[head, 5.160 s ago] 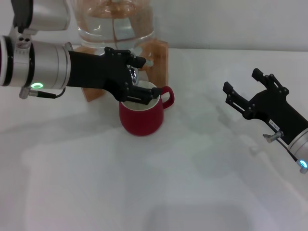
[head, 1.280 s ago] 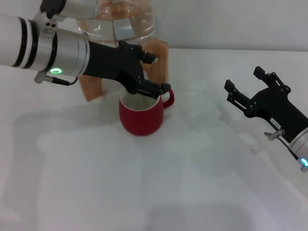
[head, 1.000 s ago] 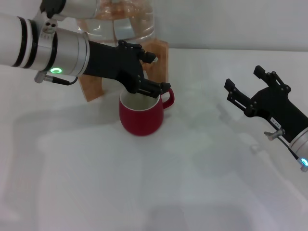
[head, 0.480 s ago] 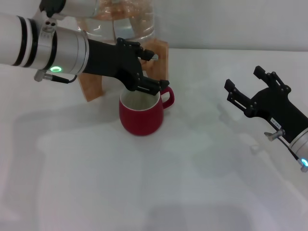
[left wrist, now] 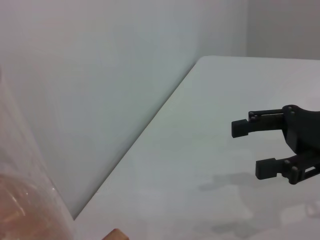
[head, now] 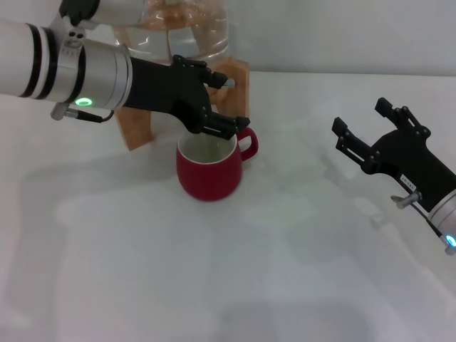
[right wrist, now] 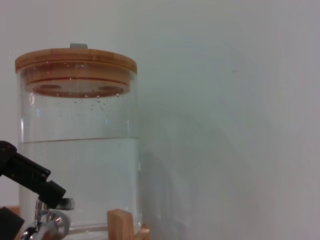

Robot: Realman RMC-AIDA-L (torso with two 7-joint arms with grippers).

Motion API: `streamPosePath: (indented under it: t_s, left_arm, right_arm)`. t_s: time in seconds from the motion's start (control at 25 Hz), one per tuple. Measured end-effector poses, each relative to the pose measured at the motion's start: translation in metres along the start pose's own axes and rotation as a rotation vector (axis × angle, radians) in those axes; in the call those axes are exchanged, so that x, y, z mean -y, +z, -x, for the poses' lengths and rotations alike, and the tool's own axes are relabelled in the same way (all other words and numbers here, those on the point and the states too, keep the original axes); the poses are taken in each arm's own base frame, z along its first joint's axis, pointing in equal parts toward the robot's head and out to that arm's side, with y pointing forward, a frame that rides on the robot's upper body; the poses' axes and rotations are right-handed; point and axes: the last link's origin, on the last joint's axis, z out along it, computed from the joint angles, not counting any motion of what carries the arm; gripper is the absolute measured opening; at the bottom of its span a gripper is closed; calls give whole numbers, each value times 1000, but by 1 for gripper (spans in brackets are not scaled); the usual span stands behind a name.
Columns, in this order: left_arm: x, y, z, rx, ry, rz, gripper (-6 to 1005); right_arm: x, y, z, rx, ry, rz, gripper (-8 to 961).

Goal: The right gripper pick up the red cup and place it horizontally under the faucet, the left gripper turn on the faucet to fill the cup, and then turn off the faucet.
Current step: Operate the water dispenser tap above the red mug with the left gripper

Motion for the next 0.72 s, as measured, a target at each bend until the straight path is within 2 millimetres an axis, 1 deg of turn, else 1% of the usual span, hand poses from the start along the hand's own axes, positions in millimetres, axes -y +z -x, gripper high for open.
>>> streamPosePath:
  t_s: [0.72]
  left_arm:
    - [4, 2, -2, -7, 18, -31, 874]
  right_arm:
    - [0, 0, 2, 12, 0, 2, 859]
